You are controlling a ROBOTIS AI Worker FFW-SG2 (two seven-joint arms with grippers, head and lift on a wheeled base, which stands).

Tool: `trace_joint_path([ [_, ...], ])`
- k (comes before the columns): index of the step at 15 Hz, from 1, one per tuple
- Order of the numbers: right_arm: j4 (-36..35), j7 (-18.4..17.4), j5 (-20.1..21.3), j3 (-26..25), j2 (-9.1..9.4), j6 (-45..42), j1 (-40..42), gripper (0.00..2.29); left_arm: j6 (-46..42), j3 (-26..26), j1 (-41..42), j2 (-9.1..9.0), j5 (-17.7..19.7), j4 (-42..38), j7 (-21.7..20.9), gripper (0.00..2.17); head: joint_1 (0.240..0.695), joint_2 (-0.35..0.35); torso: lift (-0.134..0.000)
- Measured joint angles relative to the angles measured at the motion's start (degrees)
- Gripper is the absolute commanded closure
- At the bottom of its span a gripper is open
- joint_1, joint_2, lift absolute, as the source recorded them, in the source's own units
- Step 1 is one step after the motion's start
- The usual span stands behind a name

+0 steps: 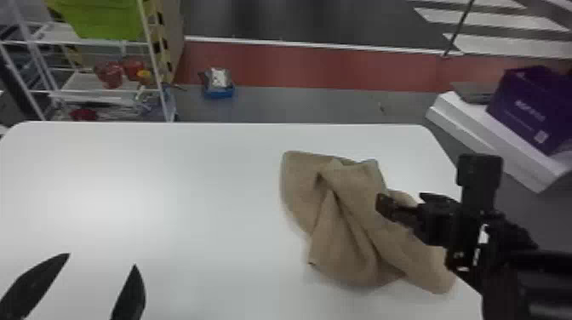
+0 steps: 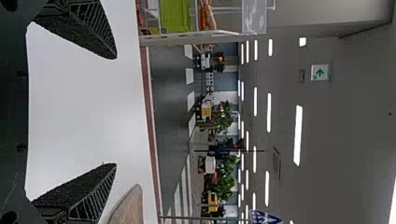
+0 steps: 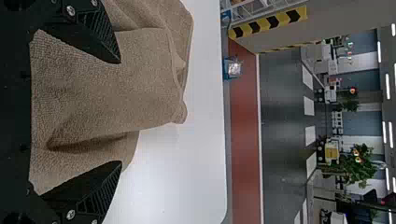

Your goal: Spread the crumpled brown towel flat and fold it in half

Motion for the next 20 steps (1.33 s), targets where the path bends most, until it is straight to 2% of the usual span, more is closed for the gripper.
trace_joint_path([
  [3,1.53,-0.41,2.72,3.34,0.00,3.05,-2.70,0.15,0.00,0.00,0.01,0.00,-0.23,0.19,0.00,0.05,0.695,-0.062,-0.134],
  [6,1.67,0.17,1.95,5.63,0.00,3.88,-3.31,0.15,0.00,0.09,-0.02,0.00,-0.34,0.27,0.00,0.05,0.695,-0.033,-0.134],
  [7,1.00,1.39,2.38,6.70,0.00,3.98,-3.00,0.15,0.00,0.10,-0.05,0.00,-0.34,0.27,0.00,0.05,0.695,-0.004,-0.134],
  [8,0.47,3.57,3.53,7.84,0.00,3.98,-2.82,0.15,0.00,0.14,-0.07,0.00,-0.34,0.29,0.00,0.05,0.695,0.010,-0.134],
  [10,0.12,5.00,6.39,10.45,-0.10,3.86,-2.79,0.15,0.00,0.26,-0.11,0.00,-0.34,0.37,0.00,0.05,0.695,0.030,-0.134],
  [14,1.45,4.40,10.77,17.21,-0.11,3.51,-4.84,0.19,0.00,0.21,-0.33,0.00,-0.34,0.56,-0.09,0.05,0.695,0.084,-0.134],
  [17,5.49,4.40,15.30,22.46,0.08,4.12,-8.20,0.21,-0.12,0.25,-0.35,0.00,-0.34,0.76,-0.09,0.05,0.695,0.119,-0.134],
  [20,8.87,4.40,17.83,25.64,0.09,6.92,-10.77,0.21,-0.18,0.28,-0.28,0.00,-0.34,0.86,-0.14,0.05,0.695,0.141,-0.134],
])
